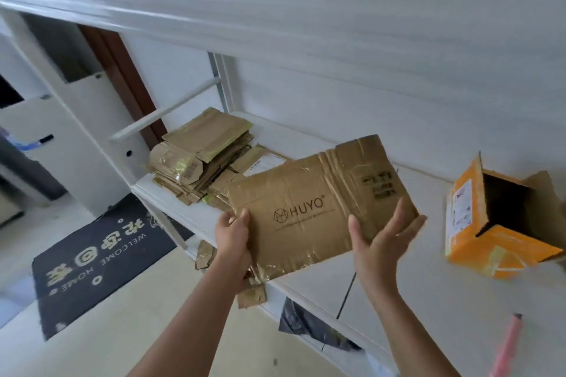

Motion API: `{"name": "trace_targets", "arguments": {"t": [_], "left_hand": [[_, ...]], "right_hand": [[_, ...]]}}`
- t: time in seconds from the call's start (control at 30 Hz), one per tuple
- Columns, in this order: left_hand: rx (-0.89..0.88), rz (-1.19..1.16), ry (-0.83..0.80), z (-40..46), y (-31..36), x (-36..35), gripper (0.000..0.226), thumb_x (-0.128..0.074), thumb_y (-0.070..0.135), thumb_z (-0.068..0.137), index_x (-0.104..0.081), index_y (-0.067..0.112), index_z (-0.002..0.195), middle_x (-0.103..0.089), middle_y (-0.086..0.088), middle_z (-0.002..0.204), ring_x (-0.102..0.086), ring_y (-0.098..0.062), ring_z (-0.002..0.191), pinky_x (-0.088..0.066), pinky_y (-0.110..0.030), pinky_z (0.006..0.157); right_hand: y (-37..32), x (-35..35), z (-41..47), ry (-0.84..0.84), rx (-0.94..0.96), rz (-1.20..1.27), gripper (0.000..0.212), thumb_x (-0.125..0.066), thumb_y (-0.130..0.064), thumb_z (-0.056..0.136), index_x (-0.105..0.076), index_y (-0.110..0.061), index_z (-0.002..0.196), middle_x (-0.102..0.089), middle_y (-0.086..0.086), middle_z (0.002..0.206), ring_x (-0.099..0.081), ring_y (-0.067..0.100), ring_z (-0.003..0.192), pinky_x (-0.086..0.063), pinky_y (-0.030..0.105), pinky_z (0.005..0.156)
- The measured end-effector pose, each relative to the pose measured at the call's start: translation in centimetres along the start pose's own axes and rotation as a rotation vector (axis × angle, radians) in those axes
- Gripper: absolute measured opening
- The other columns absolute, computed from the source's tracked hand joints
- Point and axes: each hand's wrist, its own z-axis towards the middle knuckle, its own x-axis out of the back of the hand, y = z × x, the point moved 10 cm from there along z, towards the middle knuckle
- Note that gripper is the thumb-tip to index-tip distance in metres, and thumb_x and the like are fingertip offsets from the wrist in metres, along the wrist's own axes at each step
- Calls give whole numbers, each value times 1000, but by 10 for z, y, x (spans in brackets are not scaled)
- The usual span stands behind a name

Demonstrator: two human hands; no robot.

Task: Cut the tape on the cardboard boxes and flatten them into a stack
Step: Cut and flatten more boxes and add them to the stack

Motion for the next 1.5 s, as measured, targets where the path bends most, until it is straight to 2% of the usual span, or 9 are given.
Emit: {"name": "trace_targets", "arguments": {"t": [0.2,0.47,0.73,0.83,0.97,1.07,1.2,1.3,1.5], "left_hand": [[80,-156,128,50,17,61,8,-56,18,100,-56,12,105,-58,-5,94,-54,-20,84,-46,-38,82],[81,-223,128,162,75,131,10,-63,10,95,-56,7,88,-61,-8,86,-59,-22,77,-52,-37,71],[-110,268,45,287,183,141,25,-67,12,90,-56,4,111,-63,-6,95,-59,-14,74,-45,-21,54],[-222,373,47,324,197,131,66,-72,13,86,-35,10,140,-50,-11,129,-56,-25,107,-53,-36,87],[-388,845,9,349,194,107,80,-64,31,90,-15,32,152,-1,-10,150,-7,-36,142,-23,-49,118],[-617,1193,-37,357,192,89,69,-51,49,94,-15,37,152,32,-9,156,33,-34,143,23,-46,113],[-754,1449,-270,368,167,61,63,-31,53,100,-7,36,156,26,-4,161,39,-22,138,29,-41,110],[-710,1555,-374,382,140,61,63,-12,58,101,13,37,154,26,-5,161,33,-22,143,21,-44,117],[-730,1574,-370,385,131,64,78,11,75,82,20,40,151,34,-2,157,36,-21,142,27,-38,113]], "right_hand": [[-89,-102,-25,-213,201,133,76,-65,-20,93,-22,-27,156,-1,23,161,-42,39,135,-54,37,93],[-175,-257,-5,-386,127,36,70,-61,-13,96,-25,-19,156,-7,19,163,-22,28,148,-28,14,105],[-209,-397,49,-386,-52,-62,69,-63,-25,95,-27,-26,154,-18,11,162,-26,32,147,-35,48,115],[-209,-435,74,-435,-93,-51,66,-60,-19,97,-28,-23,155,-19,8,162,-27,28,147,-33,42,113],[-175,-479,82,-544,-219,-212,68,-63,-18,96,-29,-16,154,-30,10,158,-34,30,143,-37,44,114],[-153,-493,80,-579,-256,-282,68,-62,-16,96,-28,-13,155,-29,9,159,-33,30,144,-35,42,114],[-150,-500,93,-609,-215,-427,65,-63,-15,95,-33,-12,152,-28,11,159,-39,30,140,-39,40,111],[-182,-508,98,-467,10,-724,44,-54,-26,99,-48,-5,137,3,18,163,-21,38,147,-29,46,116],[-164,-560,72,-702,254,-810,71,-10,-62,99,15,-26,155,30,6,160,27,22,147,15,48,117]]}}
